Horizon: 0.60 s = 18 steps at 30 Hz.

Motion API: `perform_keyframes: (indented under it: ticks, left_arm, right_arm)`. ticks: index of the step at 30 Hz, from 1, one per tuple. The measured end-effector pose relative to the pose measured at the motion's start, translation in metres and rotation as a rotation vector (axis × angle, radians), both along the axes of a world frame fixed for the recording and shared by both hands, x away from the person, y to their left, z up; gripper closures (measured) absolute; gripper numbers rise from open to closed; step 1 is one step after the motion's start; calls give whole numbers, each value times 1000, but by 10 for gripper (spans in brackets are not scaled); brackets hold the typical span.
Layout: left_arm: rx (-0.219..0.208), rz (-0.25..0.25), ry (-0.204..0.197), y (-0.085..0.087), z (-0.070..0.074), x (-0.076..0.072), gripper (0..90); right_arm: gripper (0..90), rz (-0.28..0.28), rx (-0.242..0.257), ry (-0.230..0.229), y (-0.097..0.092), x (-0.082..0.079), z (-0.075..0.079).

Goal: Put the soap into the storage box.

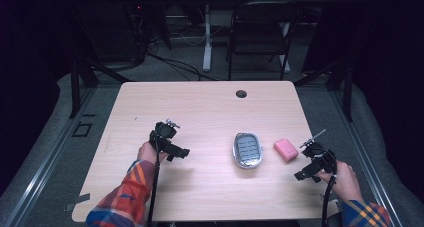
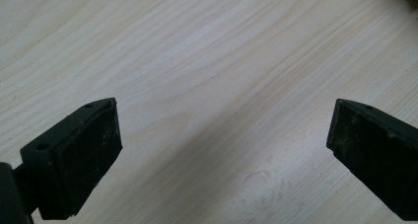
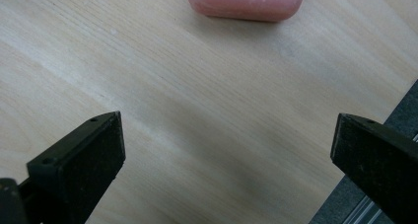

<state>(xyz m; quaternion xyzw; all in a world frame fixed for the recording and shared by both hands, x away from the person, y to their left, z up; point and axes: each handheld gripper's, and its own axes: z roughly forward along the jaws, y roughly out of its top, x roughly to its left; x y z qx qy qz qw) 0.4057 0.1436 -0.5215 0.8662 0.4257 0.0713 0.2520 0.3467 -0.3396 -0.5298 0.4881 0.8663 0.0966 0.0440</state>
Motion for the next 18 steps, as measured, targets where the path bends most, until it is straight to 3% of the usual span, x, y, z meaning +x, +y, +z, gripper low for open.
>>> perform_keyframes:
  ticks: [14,18]
  left_arm:
    - [4,-2,2,-1,0,0,1]
    - [0,-2,1,-1,0,0,2]
  right_arm:
    - [0,0,16,-58,4,5,13]
    - [0,-15,45,-76,6,8,14]
